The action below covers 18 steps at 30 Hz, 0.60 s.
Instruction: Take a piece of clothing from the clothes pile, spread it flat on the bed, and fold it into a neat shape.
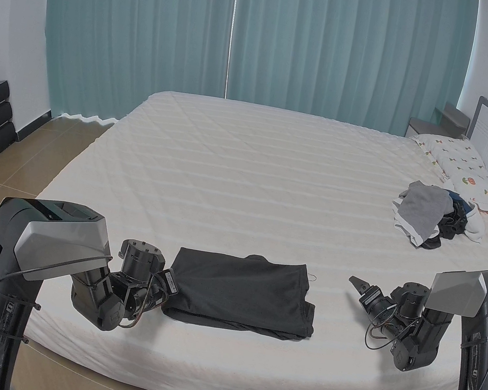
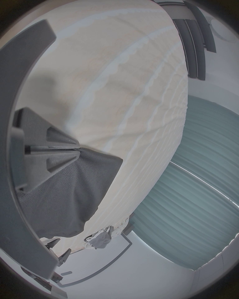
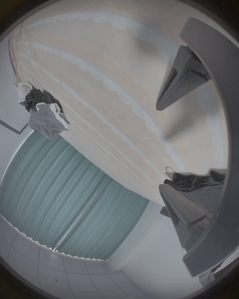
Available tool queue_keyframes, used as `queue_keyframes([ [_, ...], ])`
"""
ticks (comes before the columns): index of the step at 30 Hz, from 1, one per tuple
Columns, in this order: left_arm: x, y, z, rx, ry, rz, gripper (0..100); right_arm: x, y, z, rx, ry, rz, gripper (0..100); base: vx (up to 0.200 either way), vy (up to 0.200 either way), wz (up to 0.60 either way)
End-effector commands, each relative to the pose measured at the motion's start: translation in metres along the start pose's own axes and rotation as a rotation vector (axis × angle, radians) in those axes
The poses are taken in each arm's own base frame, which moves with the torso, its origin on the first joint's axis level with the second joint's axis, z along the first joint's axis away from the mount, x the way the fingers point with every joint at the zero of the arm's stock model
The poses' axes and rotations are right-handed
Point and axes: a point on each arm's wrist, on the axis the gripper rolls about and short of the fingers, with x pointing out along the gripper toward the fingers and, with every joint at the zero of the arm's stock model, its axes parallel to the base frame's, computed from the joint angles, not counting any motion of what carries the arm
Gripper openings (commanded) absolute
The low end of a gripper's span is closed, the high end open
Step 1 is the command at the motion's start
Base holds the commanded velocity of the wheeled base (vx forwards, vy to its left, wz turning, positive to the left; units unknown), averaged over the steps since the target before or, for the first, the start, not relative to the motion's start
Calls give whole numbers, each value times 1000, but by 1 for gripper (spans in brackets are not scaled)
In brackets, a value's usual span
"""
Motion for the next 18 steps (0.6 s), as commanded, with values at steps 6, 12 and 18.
queue_keyframes([
  [6, -3, 2, -2, 2, 8, 9, 0, 0, 1, 0, -2, -5, 9, 100, 0, 167, 0],
  [12, -3, 3, -3, 0, 3, 10, 0, 0, 1, 0, -3, -5, 7, 100, 0, 0, 0],
  [18, -3, 3, -4, -3, 5, 11, 0, 0, 1, 0, -5, -5, 7, 100, 0, 0, 0],
])
